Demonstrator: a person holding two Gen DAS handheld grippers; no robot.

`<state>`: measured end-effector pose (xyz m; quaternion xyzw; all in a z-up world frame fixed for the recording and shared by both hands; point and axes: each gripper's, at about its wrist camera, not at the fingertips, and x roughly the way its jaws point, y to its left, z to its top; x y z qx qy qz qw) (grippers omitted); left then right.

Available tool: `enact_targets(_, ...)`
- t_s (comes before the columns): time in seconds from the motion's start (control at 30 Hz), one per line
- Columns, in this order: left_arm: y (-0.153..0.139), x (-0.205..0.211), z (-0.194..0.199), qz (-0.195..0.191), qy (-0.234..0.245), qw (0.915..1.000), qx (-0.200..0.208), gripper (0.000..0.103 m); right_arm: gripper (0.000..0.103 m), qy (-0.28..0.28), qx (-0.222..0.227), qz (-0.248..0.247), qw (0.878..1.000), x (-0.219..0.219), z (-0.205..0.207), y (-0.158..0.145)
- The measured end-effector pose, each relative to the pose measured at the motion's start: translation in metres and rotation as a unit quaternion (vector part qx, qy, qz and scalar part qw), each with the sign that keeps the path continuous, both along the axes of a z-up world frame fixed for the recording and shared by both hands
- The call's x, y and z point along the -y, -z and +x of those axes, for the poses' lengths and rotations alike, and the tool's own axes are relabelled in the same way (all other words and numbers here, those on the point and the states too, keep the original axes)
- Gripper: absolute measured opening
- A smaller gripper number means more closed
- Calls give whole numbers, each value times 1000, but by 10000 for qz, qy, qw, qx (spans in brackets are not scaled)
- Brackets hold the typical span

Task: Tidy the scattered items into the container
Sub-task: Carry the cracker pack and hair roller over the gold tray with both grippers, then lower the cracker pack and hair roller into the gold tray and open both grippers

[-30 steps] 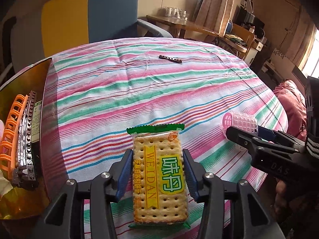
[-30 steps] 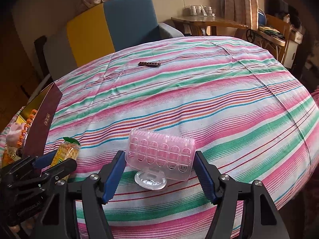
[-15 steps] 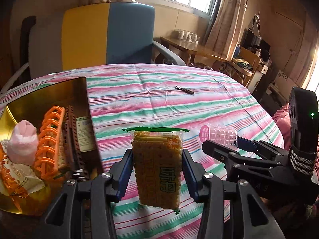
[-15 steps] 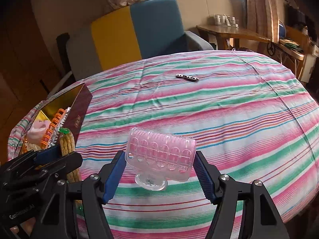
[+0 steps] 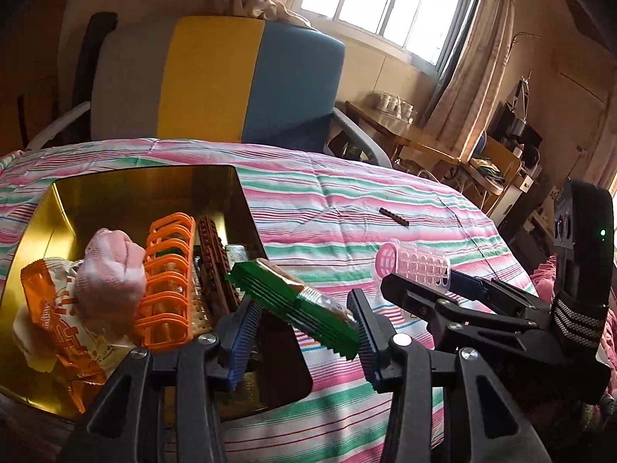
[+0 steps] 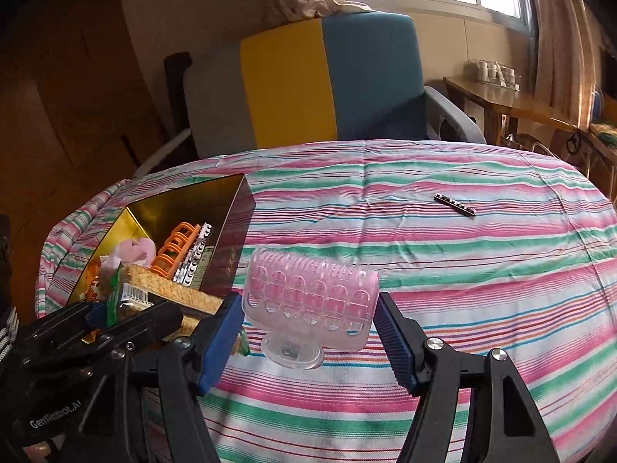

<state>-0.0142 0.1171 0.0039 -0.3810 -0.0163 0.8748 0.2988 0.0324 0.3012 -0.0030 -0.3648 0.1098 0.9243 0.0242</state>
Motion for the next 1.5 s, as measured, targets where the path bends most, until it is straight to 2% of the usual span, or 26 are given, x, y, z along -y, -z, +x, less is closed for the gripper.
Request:
enact_targets(0.3,-26,54,-17,284,-640,9972,-259,46,69,-543,-98,-31,9985,39,-23,-9)
enact_targets(0.57,-23,96,-34,329,-1181,9922,-220,46,69,-1132,-253,35,9932,85,-49,-21)
enact_targets(0.7,-23,105,-38,235,-1315,9905,-328,46,69,-1364,-207,74,9904,106,-61,-19)
enact_targets(0.87,-8,114,-50,38,-1436,9894,-228,46,69,-1573,-69,154,9874,126,-74,-8)
enact_targets(1.07,9,122,-60,-5,-1481,9890,-40,47,70,-1628,140,254,9862,139,-92,5)
enact_targets(1.23,20,117,-70,-222,-1497,9885,56,48,70,-1544,339,317,9869,140,-102,19)
enact_targets(1.37,21,115,-76,-316,-1546,9875,39,55,70,-1438,420,362,9880,138,-108,26)
enact_targets(1.5,16,122,-72,-152,-1678,9857,42,59,71,-1385,445,297,9889,134,-110,27)
